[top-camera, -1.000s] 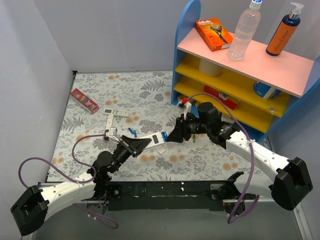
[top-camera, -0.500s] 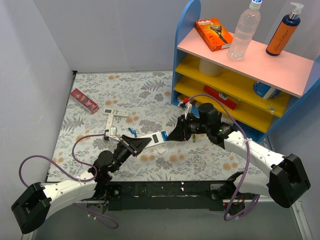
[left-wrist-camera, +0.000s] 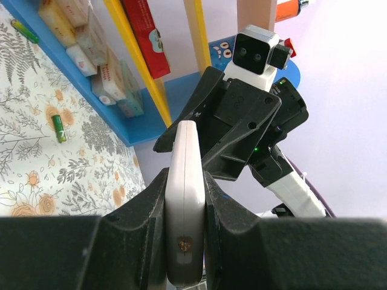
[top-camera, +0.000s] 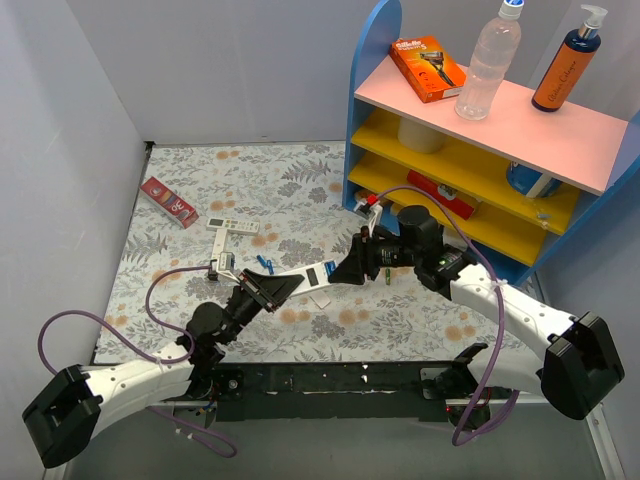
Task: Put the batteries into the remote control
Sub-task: Load the battery into the remote control.
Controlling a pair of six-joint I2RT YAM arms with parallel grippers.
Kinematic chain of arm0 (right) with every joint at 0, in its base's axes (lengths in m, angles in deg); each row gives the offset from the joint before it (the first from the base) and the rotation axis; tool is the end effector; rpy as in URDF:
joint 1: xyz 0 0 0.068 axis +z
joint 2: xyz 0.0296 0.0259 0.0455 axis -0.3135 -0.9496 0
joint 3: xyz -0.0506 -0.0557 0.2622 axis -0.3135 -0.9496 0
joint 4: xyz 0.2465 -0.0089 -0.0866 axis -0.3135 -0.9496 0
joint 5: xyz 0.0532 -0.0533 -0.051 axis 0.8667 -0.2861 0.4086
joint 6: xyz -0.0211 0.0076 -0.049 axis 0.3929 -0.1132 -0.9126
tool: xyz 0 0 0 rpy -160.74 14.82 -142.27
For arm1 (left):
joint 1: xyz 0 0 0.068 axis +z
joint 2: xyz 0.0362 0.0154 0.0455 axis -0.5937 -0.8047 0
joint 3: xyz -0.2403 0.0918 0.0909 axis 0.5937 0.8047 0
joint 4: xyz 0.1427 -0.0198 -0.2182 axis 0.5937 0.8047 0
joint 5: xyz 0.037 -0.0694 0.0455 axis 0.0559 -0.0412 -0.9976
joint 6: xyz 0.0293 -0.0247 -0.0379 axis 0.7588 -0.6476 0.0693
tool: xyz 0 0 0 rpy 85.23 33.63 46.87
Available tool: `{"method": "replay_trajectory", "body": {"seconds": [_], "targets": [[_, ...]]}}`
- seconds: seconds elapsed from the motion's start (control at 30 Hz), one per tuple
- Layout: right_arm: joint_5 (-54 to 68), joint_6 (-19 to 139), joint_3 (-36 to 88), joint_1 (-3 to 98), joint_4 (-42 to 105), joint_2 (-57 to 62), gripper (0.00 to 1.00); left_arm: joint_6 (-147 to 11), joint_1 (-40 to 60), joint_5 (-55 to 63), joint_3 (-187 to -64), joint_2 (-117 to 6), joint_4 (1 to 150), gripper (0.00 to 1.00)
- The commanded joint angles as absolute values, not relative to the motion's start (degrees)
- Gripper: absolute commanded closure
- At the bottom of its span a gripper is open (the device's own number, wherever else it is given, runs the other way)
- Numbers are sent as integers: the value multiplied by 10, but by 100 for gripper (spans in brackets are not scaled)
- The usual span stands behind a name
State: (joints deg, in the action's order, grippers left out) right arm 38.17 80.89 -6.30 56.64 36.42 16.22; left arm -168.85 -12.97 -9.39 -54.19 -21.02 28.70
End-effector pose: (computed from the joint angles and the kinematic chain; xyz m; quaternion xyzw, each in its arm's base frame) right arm 0.1910 0.1799 0.2783 -0.2642 0.7483 0.5251 0.3072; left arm 0.1033 -0.1153 0.1900 -0.3731 0.5362 -0.7427 0.1468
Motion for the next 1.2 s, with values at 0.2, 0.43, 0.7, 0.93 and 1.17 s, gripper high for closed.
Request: {"method": "replay_trajectory", "body": {"seconds": [0.2, 0.43, 0.7, 0.93, 1.17], "targets": [[377, 831, -40, 566, 427, 176, 55, -1676, -132, -77, -496, -193, 272, 100], [385, 861, -49, 564, 471, 169, 62, -1672, -132, -62, -500, -209, 258, 100], [392, 844, -50, 564, 466, 155, 66, -1668, -132, -79, -503, -187, 302, 100], [322, 702, -26, 564, 343, 175, 35, -1647, -128, -172, -552, -114, 563, 100], [274, 562, -45, 571, 281, 143, 34, -1609, -126, -282, -620, -64, 790, 100]]}}
